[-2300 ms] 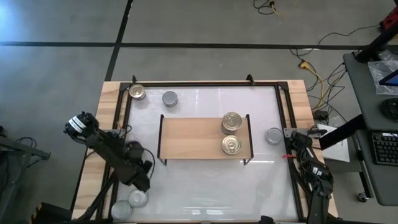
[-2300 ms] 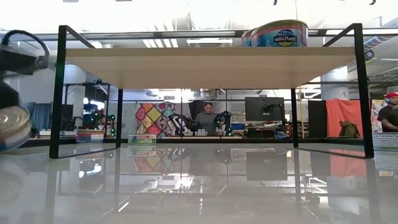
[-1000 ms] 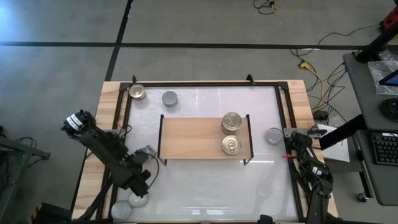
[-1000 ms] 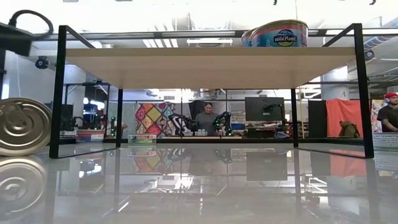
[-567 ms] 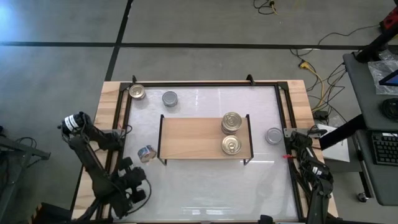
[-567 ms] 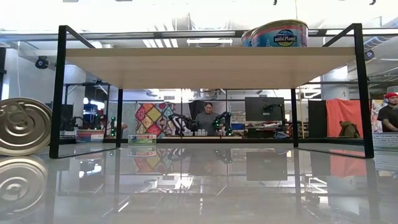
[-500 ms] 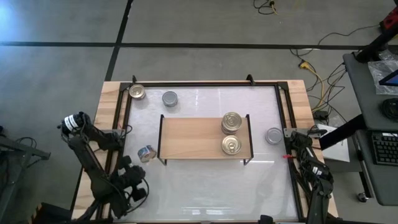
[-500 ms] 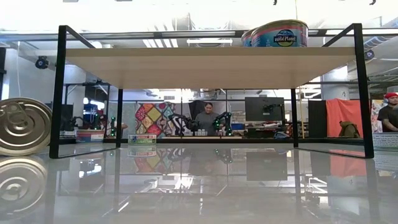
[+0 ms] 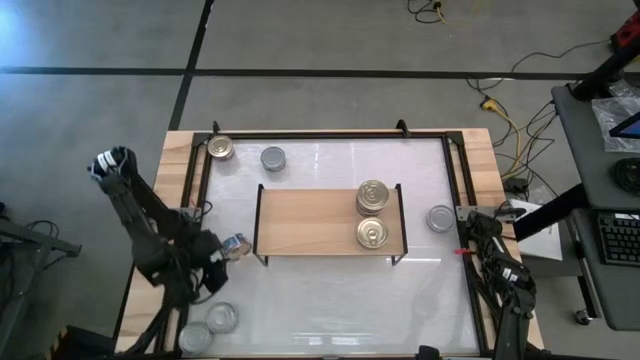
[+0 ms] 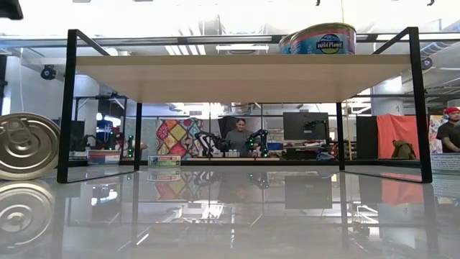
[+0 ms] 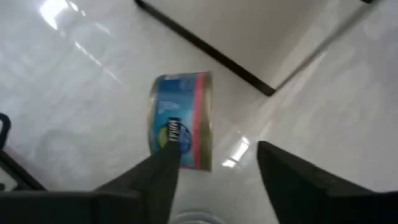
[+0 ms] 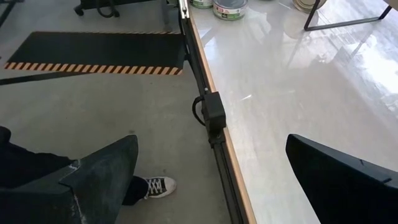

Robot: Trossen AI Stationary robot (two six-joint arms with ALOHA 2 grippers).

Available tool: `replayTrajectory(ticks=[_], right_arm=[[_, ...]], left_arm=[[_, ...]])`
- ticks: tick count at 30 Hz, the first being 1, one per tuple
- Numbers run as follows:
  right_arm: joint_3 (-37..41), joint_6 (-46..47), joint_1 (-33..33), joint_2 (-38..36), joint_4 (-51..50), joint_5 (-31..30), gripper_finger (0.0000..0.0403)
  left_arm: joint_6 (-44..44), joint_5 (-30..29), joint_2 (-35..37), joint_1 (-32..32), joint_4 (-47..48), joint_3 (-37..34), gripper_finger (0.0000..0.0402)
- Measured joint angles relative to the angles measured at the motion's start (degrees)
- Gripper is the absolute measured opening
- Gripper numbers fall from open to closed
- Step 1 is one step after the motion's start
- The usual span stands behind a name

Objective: Stack canned seafood by type on shelf
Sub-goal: Stack the blue-pink tuna can on top of the other blue-pink tuna can on the shelf

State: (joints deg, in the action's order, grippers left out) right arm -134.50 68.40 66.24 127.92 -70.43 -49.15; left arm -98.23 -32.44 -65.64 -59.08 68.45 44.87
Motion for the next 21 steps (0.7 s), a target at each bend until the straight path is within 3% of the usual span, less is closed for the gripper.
replayTrajectory(ticks=[8,15,21], right_arm=[[0.02,0.61,-0.16,0.00,-0.02,-0.02,0.0400],[0.02,0.59,-0.60,0.00,0.00,-0.39,0.0400],[0.04,0.84,-0.66,0.00,0.25,-0.39,0.0400]], left_arm=[[3.60,1.28,4.67,6.23,-1.64,-3.63,0.0297],[12.47,7.59,3.67,13.56,-6.04,-6.21,0.0316],[16.24,10.75,3.83,15.90,-11.43,-8.75,0.0316]])
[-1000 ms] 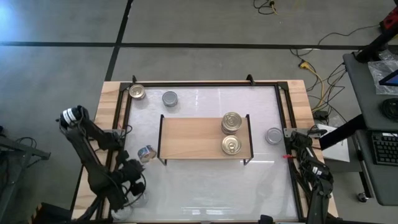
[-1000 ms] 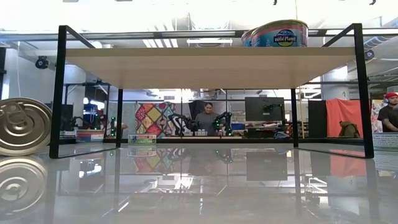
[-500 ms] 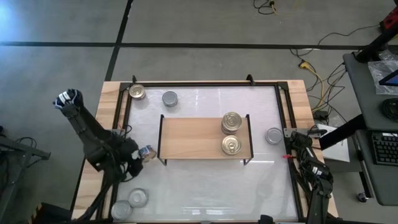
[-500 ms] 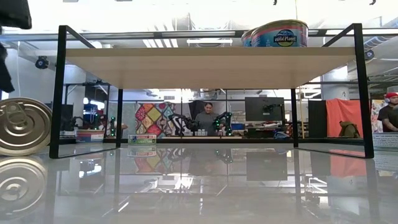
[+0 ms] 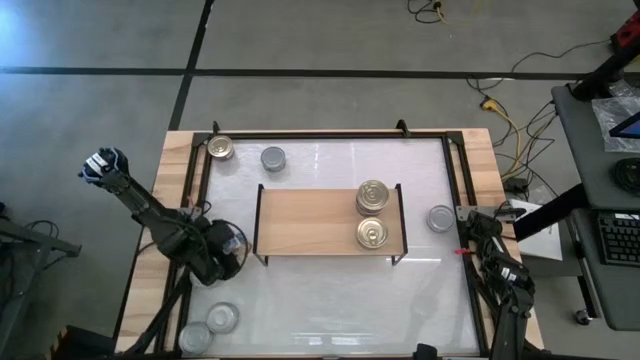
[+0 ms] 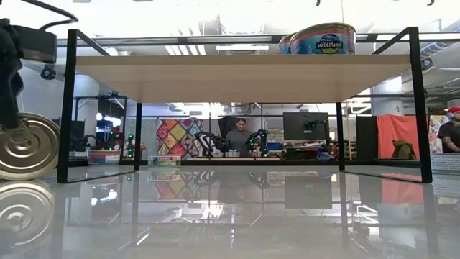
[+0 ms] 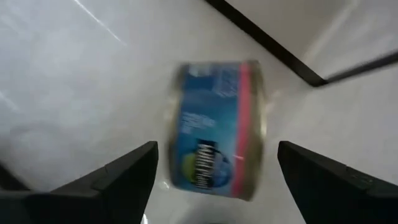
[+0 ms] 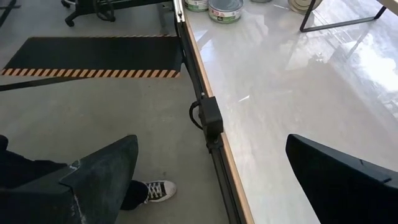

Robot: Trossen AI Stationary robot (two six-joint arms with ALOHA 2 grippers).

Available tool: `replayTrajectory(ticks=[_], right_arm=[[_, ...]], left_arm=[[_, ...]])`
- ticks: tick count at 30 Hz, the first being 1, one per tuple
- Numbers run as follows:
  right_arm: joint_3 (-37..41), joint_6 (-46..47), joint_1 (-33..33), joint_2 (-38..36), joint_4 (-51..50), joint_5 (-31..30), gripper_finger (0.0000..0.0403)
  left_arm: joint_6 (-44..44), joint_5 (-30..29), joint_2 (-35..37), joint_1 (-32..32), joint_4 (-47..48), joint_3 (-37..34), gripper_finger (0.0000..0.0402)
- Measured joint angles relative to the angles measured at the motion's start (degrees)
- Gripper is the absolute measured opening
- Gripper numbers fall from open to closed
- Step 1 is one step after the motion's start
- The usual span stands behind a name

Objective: Stack canned seafood by type on shelf
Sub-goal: Stack the blue-pink tuna can on top of the other blue-pink tuna can on the shelf

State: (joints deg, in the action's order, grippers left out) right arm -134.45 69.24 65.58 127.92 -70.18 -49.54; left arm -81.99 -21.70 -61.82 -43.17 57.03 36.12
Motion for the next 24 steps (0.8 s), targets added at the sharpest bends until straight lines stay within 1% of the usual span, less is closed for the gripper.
replayTrajectory(ticks=[4,7,9,12,16,17,21,24], right_arm=[[0.00,0.02,0.02,0.00,0.01,0.04,0.0400],[0.00,-0.11,0.00,0.00,0.01,0.04,0.0400],[0.00,-0.11,0.00,0.00,0.03,0.04,0.0400],[0.00,-0.12,0.01,0.00,0.12,0.07,0.0400],[0.00,-0.46,0.02,-0.01,0.13,0.11,0.0400],[0.00,-0.87,0.00,0.00,0.12,0.13,0.0400],[0.00,-1.13,0.00,-0.07,0.12,0.55,0.0400],[0.00,-1.28,0.00,-0.19,0.14,1.97,0.0400]], left_arm=[[1.44,2.36,-0.08,0.17,-6.09,-2.85,0.0314],[1.08,2.81,-0.69,0.17,-8.17,-4.34,0.0308],[1.00,2.66,-1.28,0.17,-8.94,-4.55,0.0297],[0.84,1.73,-2.44,0.15,-8.86,-4.48,0.0260],[0.60,1.98,-4.50,0.07,-8.85,-3.29,0.0179],[0.82,2.80,-5.00,0.01,-8.88,-2.75,0.0173],[2.18,8.06,-6.30,-1.28,-8.33,0.60,0.0173],[1.19,10.73,-6.71,-3.65,-8.52,5.01,0.0173]])
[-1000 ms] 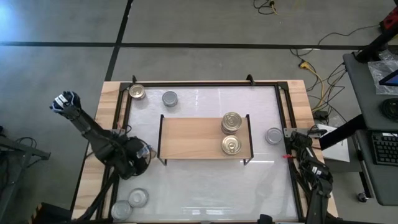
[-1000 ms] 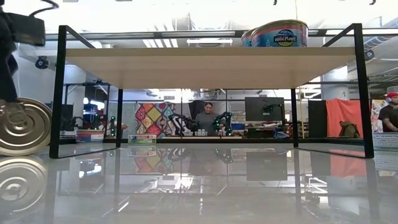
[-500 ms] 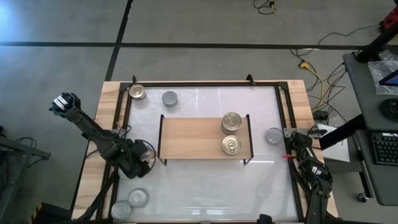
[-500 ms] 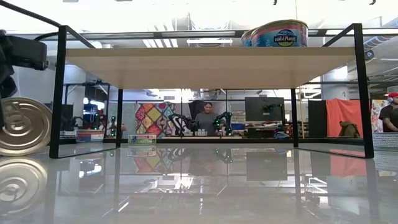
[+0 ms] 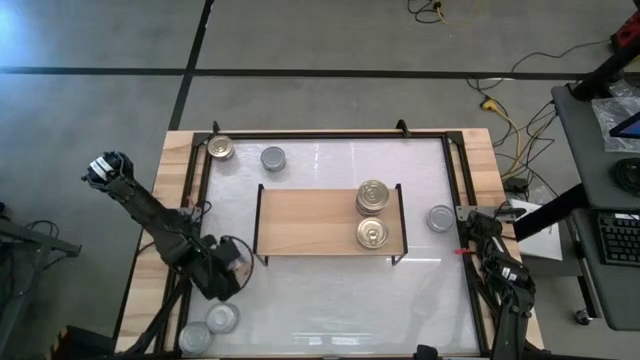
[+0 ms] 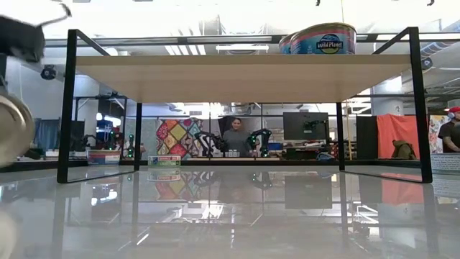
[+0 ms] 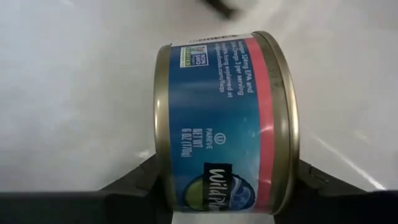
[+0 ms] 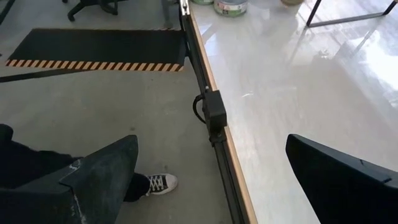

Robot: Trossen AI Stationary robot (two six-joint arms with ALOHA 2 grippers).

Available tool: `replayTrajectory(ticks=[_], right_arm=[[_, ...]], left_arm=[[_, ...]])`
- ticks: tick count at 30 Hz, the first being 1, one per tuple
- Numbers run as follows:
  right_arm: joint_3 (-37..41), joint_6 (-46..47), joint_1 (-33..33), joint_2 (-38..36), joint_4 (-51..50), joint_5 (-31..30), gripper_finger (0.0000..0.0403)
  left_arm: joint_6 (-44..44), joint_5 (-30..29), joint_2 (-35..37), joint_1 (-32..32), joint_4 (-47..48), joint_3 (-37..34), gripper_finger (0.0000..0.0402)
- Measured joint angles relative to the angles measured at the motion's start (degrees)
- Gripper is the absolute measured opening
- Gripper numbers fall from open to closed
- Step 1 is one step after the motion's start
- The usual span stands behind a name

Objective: Stack canned seafood by type on shelf
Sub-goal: Stack the blue-pink tuna can on top of the other blue-pink tuna can on the shelf

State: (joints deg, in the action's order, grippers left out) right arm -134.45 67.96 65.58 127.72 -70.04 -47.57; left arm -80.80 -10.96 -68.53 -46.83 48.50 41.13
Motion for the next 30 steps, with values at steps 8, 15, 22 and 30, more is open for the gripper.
replayTrajectory(ticks=[8,15,22,30], right_arm=[[0.00,-1.47,-0.05,0.04,0.07,-0.12,0.0400],[0.00,-4.46,-2.14,1.64,0.02,1.74,0.0400],[0.19,-8.47,-4.22,1.86,0.10,-0.09,0.0400],[6.80,-19.26,-12.64,1.86,12.31,-1.89,0.0400]], left_arm=[[-8.28,-5.41,-6.61,-8.45,-18.53,8.74,0.0173],[-11.26,-9.62,-22.01,-8.30,-27.69,16.13,0.0173],[-17.23,-11.56,-32.60,-5.50,-32.10,22.03,0.0173],[-17.51,-15.61,-39.03,-0.38,-38.57,26.02,0.0173]])
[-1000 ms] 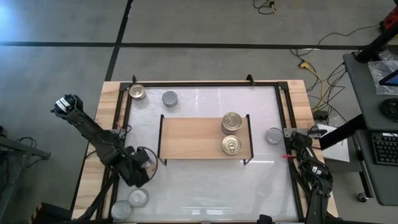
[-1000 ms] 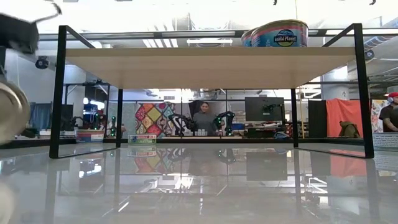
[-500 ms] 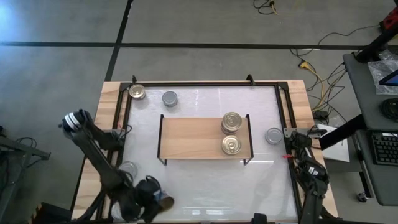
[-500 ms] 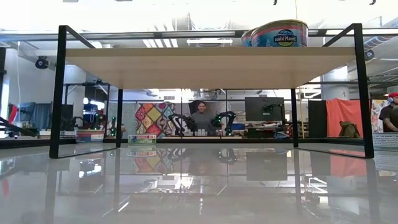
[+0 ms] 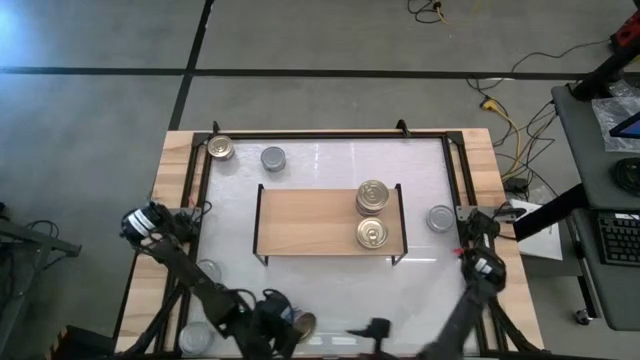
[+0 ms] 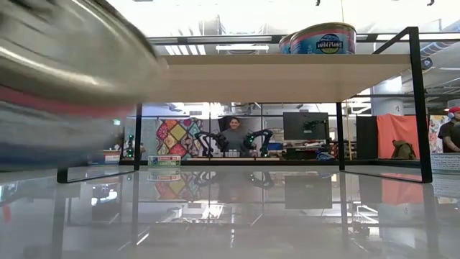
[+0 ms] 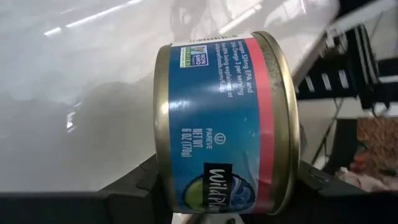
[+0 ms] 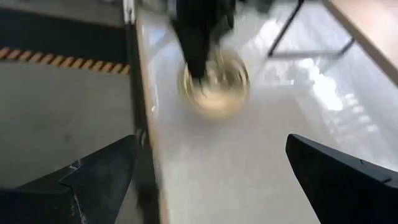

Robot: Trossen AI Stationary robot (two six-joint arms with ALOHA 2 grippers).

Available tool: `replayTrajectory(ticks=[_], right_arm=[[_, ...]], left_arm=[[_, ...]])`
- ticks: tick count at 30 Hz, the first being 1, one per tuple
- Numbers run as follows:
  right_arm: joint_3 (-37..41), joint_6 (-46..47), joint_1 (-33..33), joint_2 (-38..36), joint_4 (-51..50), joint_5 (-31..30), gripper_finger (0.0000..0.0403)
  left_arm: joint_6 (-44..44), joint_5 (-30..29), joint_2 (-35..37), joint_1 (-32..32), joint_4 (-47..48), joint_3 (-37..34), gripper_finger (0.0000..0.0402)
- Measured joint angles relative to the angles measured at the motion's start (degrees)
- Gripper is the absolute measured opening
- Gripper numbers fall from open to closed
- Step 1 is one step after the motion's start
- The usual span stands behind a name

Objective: Stack canned seafood by type on shelf
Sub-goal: Stack the blue-pink tuna can on top of the other blue-pink tuna can on the shelf

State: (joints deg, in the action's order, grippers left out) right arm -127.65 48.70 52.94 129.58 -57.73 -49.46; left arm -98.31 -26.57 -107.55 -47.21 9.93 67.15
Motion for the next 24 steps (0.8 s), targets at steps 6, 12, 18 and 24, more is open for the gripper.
replayTrajectory(ticks=[6,12,18,24], right_arm=[[9.78,-10.91,-3.80,0.03,18.89,3.08,0.0394],[18.24,-13.85,-5.98,0.09,29.92,3.42,0.0359],[21.76,-18.43,-7.40,0.09,35.80,6.44,0.0359],[21.28,-20.27,-7.17,0.00,35.35,8.02,0.0383]], left_arm=[[0.62,3.80,-3.25,3.26,-0.38,2.07,0.0173],[1.59,5.17,-5.34,4.65,-0.28,2.64,0.0221],[6.65,6.55,-5.22,5.06,2.24,2.54,0.0241],[10.90,6.91,-4.70,4.72,8.19,3.61,0.0276]])
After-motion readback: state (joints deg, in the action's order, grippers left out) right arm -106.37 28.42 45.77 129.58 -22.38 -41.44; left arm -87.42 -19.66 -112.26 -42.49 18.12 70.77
